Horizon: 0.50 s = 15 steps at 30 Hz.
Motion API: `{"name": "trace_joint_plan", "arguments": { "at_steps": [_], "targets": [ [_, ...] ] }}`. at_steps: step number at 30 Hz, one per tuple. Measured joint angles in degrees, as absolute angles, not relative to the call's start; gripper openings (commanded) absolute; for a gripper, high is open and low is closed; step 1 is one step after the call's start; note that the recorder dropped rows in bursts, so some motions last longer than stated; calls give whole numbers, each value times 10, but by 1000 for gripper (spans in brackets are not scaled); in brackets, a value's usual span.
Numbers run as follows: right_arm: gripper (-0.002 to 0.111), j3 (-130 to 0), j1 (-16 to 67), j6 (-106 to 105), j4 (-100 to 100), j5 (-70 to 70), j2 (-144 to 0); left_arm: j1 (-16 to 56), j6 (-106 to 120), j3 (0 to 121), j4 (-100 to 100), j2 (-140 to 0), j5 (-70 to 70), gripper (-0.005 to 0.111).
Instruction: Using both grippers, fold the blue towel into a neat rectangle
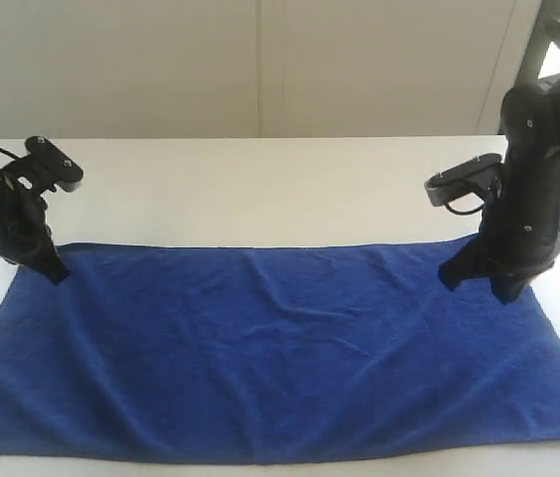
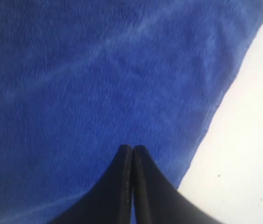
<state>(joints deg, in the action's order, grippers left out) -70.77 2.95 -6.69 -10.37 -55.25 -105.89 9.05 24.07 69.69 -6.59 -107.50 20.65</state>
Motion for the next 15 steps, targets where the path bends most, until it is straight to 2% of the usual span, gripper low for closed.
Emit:
{"name": "trace_joint_plan", "arguments": {
  "at_steps": [7,15],
  "targets": [
    [0,-612,29,-64,-100,-544,-1024,75,365,809,61,-1160,309,0],
    [0,-537,29,-48,-91,-520,-1022,50,372,871,66,-1191,298,0]
  ]
}}
